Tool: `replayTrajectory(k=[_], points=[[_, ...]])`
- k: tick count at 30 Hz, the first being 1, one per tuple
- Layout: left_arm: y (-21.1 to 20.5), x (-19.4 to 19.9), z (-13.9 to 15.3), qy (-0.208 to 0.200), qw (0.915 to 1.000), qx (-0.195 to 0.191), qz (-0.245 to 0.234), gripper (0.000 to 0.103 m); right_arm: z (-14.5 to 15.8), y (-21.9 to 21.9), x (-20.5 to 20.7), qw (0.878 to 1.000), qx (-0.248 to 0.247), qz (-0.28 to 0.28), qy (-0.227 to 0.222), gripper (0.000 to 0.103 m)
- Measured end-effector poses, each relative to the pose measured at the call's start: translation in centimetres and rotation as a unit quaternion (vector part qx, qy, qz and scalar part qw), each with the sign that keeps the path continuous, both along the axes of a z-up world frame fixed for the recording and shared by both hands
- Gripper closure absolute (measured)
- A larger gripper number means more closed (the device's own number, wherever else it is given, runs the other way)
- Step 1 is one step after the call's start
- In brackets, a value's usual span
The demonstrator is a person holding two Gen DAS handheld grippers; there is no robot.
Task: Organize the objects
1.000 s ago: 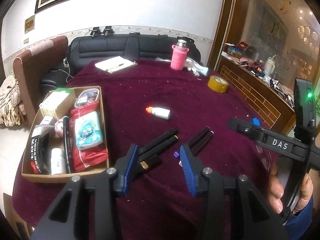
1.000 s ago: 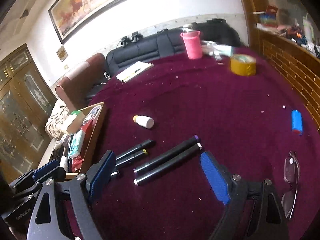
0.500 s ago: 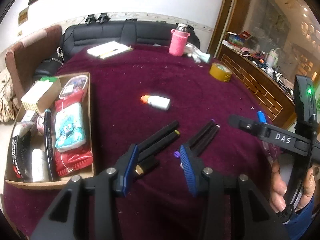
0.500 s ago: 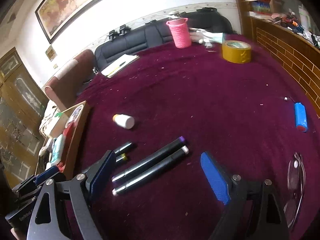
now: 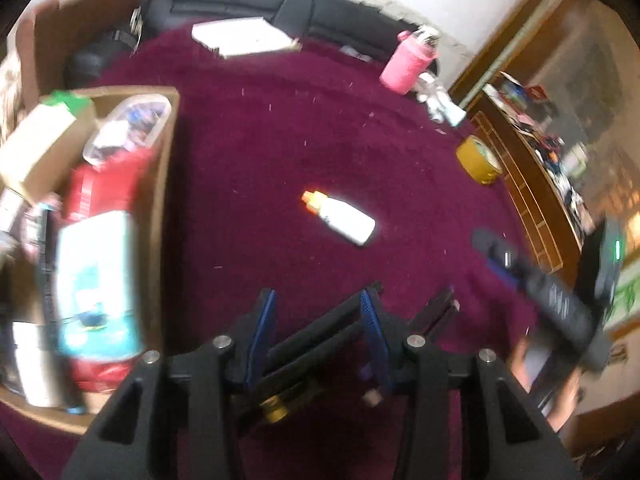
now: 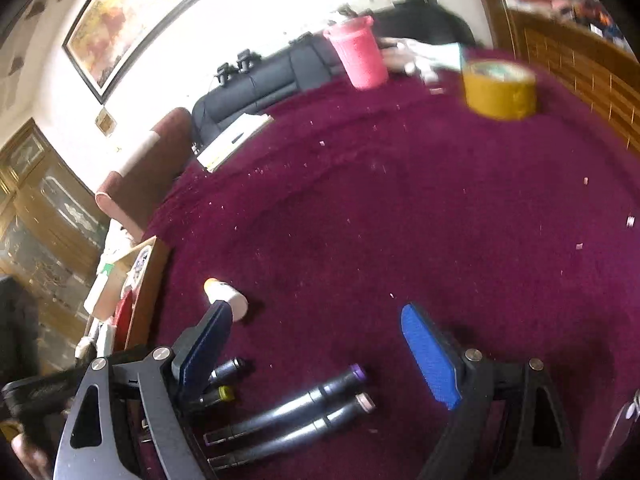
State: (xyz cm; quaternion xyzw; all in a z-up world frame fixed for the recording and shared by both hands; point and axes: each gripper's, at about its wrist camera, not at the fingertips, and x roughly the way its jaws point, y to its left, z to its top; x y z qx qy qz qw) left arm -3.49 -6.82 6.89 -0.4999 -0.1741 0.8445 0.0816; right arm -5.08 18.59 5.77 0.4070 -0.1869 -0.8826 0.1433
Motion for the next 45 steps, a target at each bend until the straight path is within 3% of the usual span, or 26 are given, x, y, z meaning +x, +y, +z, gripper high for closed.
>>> replayTrajectory(k=[4, 7, 12, 16, 18, 22, 23, 25, 30, 33, 34, 35, 36, 38, 42, 45], points=[[1.9, -4.1, -2.0, -0.045, 0.9979, 0.028, 0.035, 0.062, 0.8, 1.5, 0.5, 1.0, -0.005, -0.024, 0.017, 0.013], [3.3, -6.3, -2.7, -0.06, 0.9964, 0.03, 0.052, 0.063, 0.6, 2.0, 0.3, 0.999, -0.026, -0.022, 0.005, 0.013], [5.3, -8.7, -3.2, -0.061, 0.9957, -0.012, 0.07, 0.065, 0.5, 1.7, 0.3, 0.999, -0.047, -0.007, -0.004, 0.013], [6.0, -10.2, -3.7, -0.057, 0.9959, -0.041, 0.056, 0.07, 0.4, 1.7, 0.4, 0.999, -0.04, -0.011, -0.003, 0.013], [6.3, -10.4, -3.5, -0.045, 0.9962, -0.063, 0.041, 0.075, 0.0, 1.8, 0.2, 0.999, -0.045, -0.013, -0.011, 0.013], [5.3, -10.0, -3.5, -0.032, 0.998, -0.05, 0.02, 0.08, -0.6, 1.6, 0.1, 0.999, -0.042, -0.009, -0.02, 0.013], [5.0, -9.6, -3.4, -0.026, 0.9986, -0.042, 0.018, 0.084, -0.7, 1.5, 0.1, 0.999, -0.041, -0.009, -0.022, 0.013], [4.1, -8.2, -2.8, -0.012, 0.9991, -0.036, 0.016, 0.103, -1.1, 1.5, -0.1, 0.999, -0.035, -0.013, -0.026, 0.013], [2.8, -7.0, -3.4, -0.025, 0.999, -0.037, 0.004, 0.103, -1.8, 1.3, 0.2, 0.999, -0.037, -0.017, -0.032, 0.013], [2.3, -6.8, -3.4, -0.027, 0.9996, -0.005, -0.003, 0.103, -1.4, 1.8, 0.5, 0.999, -0.033, -0.031, -0.017, 0.013], [2.2, -6.6, -3.0, -0.024, 0.9997, 0.007, -0.004, 0.102, -1.3, 1.9, 0.5, 0.999, -0.033, -0.034, -0.015, 0.013], [2.1, -6.6, -2.8, -0.021, 0.9997, 0.011, -0.003, 0.093, -1.4, 2.0, 0.4, 0.999, -0.032, -0.036, -0.016, 0.013], [2.1, -6.6, -2.4, -0.018, 0.9998, 0.012, 0.001, 0.075, -1.5, 2.0, 0.3, 0.999, -0.032, -0.037, -0.018, 0.013], [2.3, -6.8, -1.8, -0.007, 0.9999, 0.009, 0.013, 0.051, -1.7, 2.0, 0.1, 0.998, -0.036, -0.033, -0.024, 0.013], [3.4, -8.0, -1.1, 0.004, 0.9992, -0.035, 0.017, 0.048, -1.8, 1.8, 0.0, 0.998, -0.039, -0.027, -0.028, 0.013], [4.7, -9.3, -2.1, -0.027, 0.9983, -0.052, 0.002, 0.052, -1.5, 1.8, 0.1, 0.999, -0.034, -0.028, -0.02, 0.013]])
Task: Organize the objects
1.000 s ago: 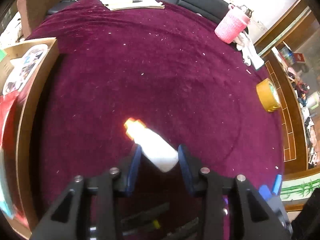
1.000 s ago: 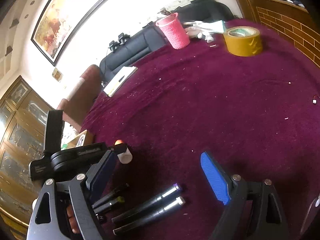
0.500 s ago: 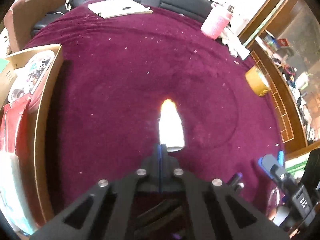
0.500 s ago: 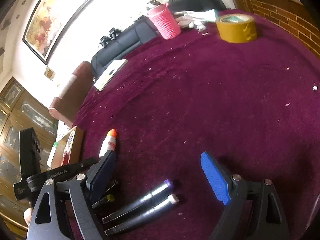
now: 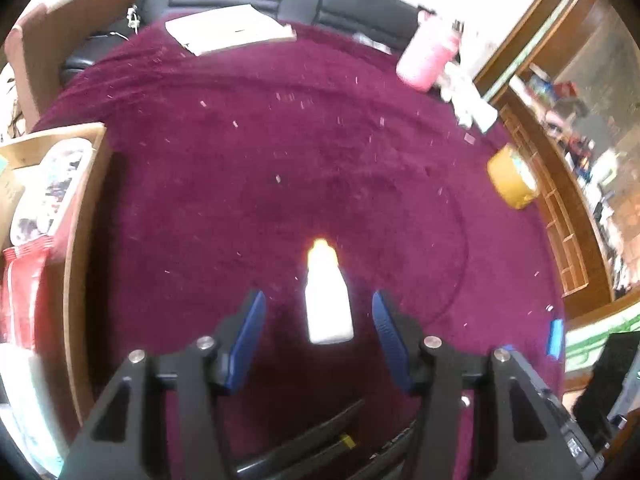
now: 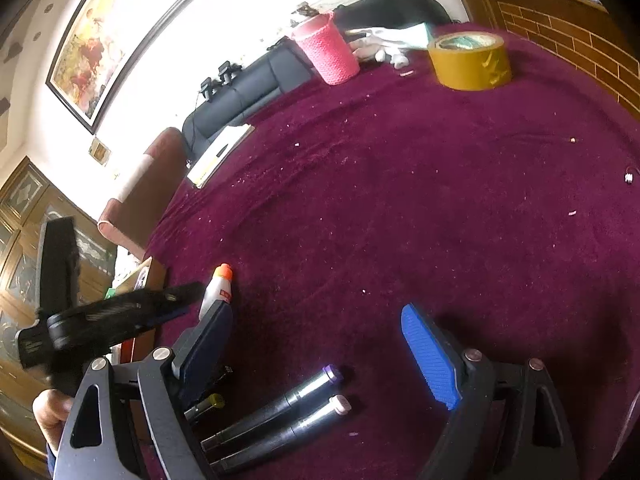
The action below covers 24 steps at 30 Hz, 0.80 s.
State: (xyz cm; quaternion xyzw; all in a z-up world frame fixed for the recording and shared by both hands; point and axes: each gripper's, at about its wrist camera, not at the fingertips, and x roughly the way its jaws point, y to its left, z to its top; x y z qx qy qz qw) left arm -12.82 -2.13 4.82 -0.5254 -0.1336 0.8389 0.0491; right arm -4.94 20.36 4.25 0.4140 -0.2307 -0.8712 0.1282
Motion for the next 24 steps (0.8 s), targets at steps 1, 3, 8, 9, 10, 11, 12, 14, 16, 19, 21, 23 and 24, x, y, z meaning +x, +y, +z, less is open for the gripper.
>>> replayTrajectory(k=[1, 3, 8, 9, 10, 11, 12, 14, 16, 19, 21, 23, 24], points=[[0.5, -0.3, -0.4, -0.006, 0.9999, -0.009, -0.004, 0.06, 0.0, 0.0, 0.0, 1.0, 0.0, 0.0, 0.001, 0.013], [1.1, -0.9, -1.2, -0.017, 0.9997, -0.008, -0.016, 0.081, -0.1, 0.0, -0.1, 1.0, 0.002, 0.0, 0.0, 0.013], [2.5, -0.7, -1.0, 0.0, 0.9982, -0.052, -0.028, 0.082, -0.5, 0.2, -0.4, 1.0, 0.003, 0.0, -0.007, 0.013], [2.3, -0.4, -1.0, 0.002, 0.9985, -0.047, -0.029, 0.082, -0.6, 0.3, -0.4, 1.0, 0.008, -0.003, -0.009, 0.013], [1.9, 0.1, -1.1, 0.003, 0.9989, -0.036, -0.03, 0.082, -0.7, 0.4, -0.4, 1.0, 0.011, -0.005, -0.01, 0.013], [1.5, 0.6, -1.1, 0.004, 0.9991, -0.028, -0.03, 0.082, -0.7, 0.4, -0.4, 1.0, 0.015, -0.008, -0.009, 0.013], [0.9, 1.4, -1.0, 0.008, 0.9993, -0.02, -0.03, 0.086, -0.7, 0.4, -0.3, 1.0, 0.021, -0.008, -0.01, 0.013], [0.1, 2.7, -0.5, 0.018, 0.9993, -0.018, -0.029, 0.102, -0.7, 0.4, 0.6, 1.0, 0.021, -0.006, -0.018, 0.013], [-0.7, 4.4, -0.4, 0.011, 0.9994, -0.01, -0.032, 0.103, -0.4, 0.3, 2.1, 1.0, 0.003, -0.001, -0.022, 0.013], [-1.3, 5.6, -0.7, 0.016, 0.9985, -0.027, -0.045, 0.103, 0.3, -1.1, 4.3, 0.999, 0.011, 0.018, -0.029, 0.013], [-2.4, 5.5, -1.2, 0.006, 0.9992, 0.003, -0.039, 0.103, 0.6, -2.1, 5.3, 0.998, 0.028, 0.034, -0.034, 0.013], [-3.0, 5.1, -1.2, 0.006, 0.9989, 0.035, -0.031, 0.103, 0.6, -2.7, 5.8, 0.997, 0.04, 0.04, -0.043, 0.013], [-3.2, 5.1, -1.0, 0.009, 0.9986, 0.044, -0.027, 0.102, 0.4, -2.9, 6.0, 0.997, 0.043, 0.042, -0.054, 0.013]])
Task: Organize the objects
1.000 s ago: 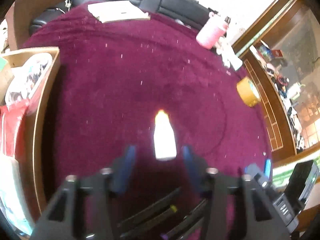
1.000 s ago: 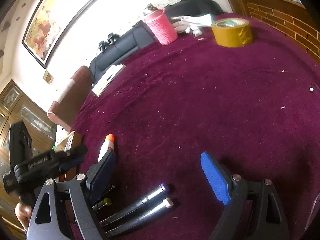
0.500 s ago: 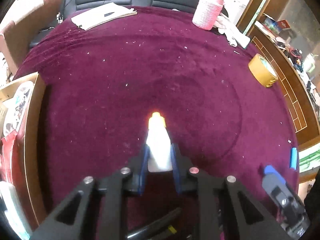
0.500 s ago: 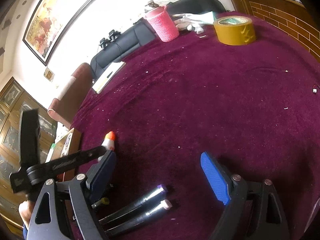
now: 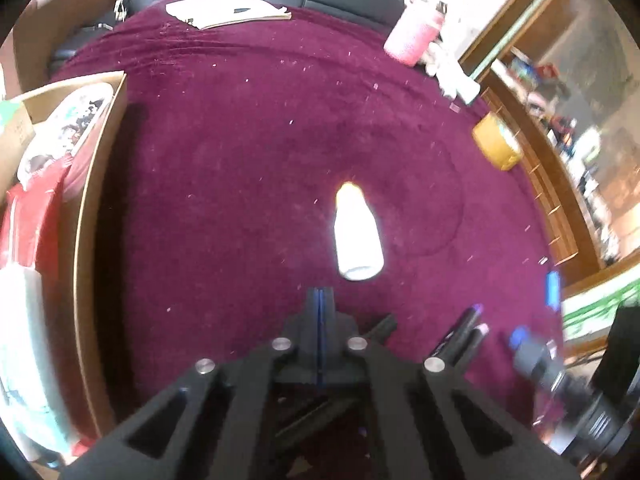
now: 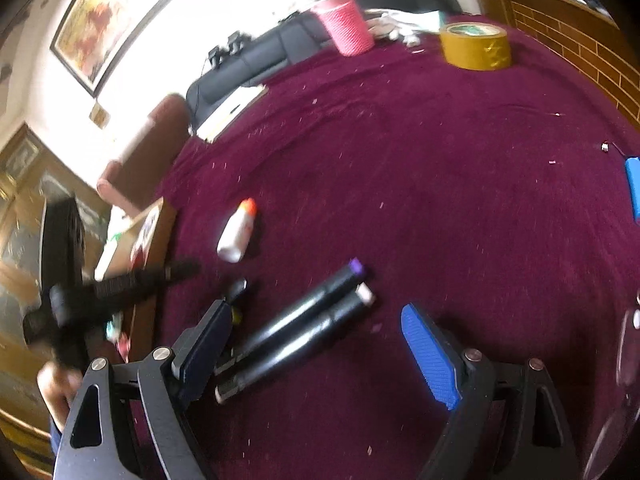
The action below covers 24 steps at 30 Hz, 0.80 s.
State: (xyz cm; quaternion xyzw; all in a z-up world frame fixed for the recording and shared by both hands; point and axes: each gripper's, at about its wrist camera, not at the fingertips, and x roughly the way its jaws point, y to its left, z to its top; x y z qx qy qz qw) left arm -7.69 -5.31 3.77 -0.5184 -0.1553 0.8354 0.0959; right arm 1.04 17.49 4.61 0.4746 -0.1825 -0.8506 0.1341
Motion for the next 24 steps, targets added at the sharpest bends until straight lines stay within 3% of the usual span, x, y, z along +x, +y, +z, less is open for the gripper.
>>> replayTrajectory(k=[1, 3, 5, 6, 8, 13, 16, 20, 21, 24], points=[[0.0, -0.1, 0.3, 0.004, 1.0, 0.005, 0.004, 0.1, -0.4, -0.1, 0.0, 1.0, -0.004, 0.0, -0.014, 0.013], [0.0, -0.6, 0.6, 0.003, 0.9999, 0.012, 0.005, 0.076, -1.1, 0.0, 0.0, 0.999, -0.02, 0.001, -0.036, 0.013], [0.5, -1.2, 1.0, 0.006, 0.9999, 0.009, 0.008, 0.062, -1.8, 0.0, -0.2, 0.998, -0.027, -0.005, -0.053, 0.018], [0.9, -1.6, 1.1, 0.009, 0.9999, 0.001, 0.005, 0.06, -2.0, -0.1, -0.3, 0.998, -0.03, -0.005, -0.059, 0.025], [1.8, -2.6, 1.1, 0.003, 0.9998, -0.017, 0.0, 0.06, -2.4, -0.5, -0.4, 0.997, -0.032, -0.002, -0.072, 0.035], [3.5, -4.7, -0.2, -0.015, 0.9979, -0.062, -0.008, 0.059, -2.1, -2.0, -0.7, 0.997, -0.004, -0.006, -0.072, 0.043], [4.1, -5.9, -1.3, -0.025, 0.9958, -0.088, -0.013, 0.06, -1.9, -3.3, -0.6, 0.997, 0.034, -0.001, -0.071, 0.053], [5.5, -6.1, -1.7, 0.0, 0.9866, -0.16, -0.034, 0.069, -1.8, -7.1, 0.1, 0.988, 0.133, 0.059, -0.042, 0.055], [5.6, -6.1, -1.8, 0.003, 0.9858, -0.164, -0.037, 0.069, -1.8, -7.5, 0.1, 0.985, 0.154, 0.067, -0.034, 0.061], [5.2, -5.8, -1.8, 0.005, 0.985, -0.166, -0.045, 0.071, -1.9, -7.0, -0.1, 0.982, 0.157, 0.097, -0.028, 0.075]])
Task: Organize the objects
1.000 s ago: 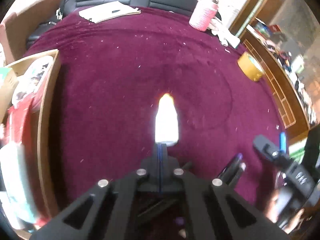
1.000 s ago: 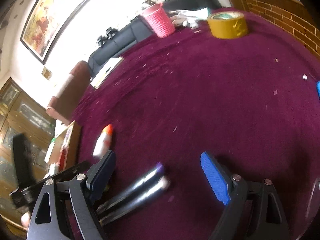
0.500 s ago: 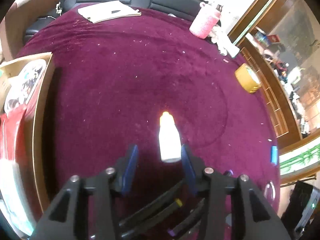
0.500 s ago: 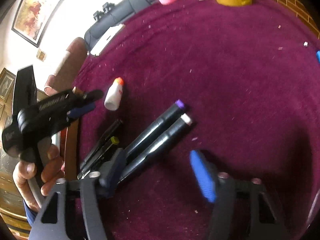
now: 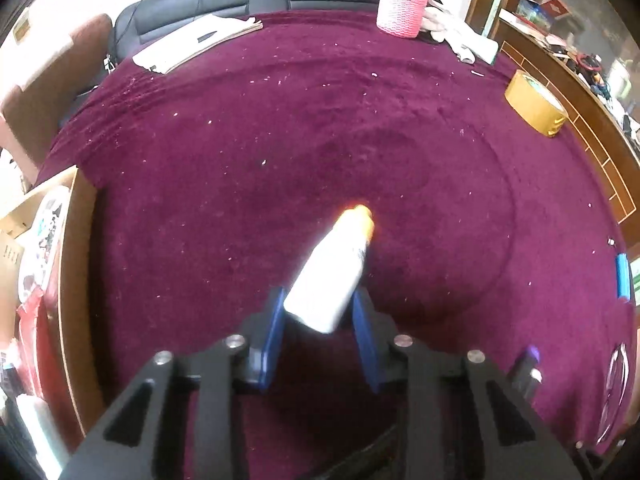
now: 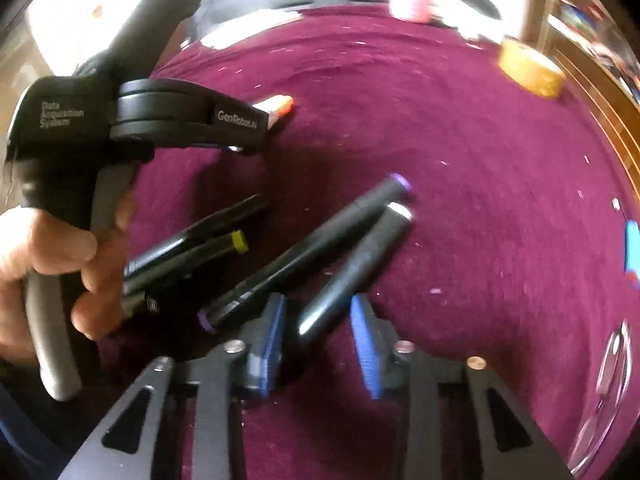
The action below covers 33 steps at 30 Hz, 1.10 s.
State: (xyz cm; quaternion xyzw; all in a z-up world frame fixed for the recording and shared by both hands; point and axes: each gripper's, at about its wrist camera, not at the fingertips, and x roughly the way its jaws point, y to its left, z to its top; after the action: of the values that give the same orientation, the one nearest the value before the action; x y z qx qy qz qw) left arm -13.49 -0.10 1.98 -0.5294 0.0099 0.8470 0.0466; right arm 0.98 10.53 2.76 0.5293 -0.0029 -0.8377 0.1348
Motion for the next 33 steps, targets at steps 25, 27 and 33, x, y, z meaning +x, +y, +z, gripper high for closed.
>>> replayTrajectory(k=[25, 27, 33], points=[[-5.6, 9.3, 5.6, 0.082, 0.9881, 0.129, 0.021, 0.077, 2.9, 1.9, 0.2, 0.99, -0.137, 0.011, 0.029, 0.086], [-6.4, 10.4, 6.2, 0.092, 0.986, 0.137, 0.023, 0.077, 3.5, 0.8, 0.3, 0.989, -0.14, 0.023, 0.031, 0.086], [-10.2, 13.3, 8.2, 0.126, 0.9792, 0.152, 0.045, 0.077, 5.0, -2.6, 0.3, 0.985, -0.16, 0.061, 0.024, 0.086]])
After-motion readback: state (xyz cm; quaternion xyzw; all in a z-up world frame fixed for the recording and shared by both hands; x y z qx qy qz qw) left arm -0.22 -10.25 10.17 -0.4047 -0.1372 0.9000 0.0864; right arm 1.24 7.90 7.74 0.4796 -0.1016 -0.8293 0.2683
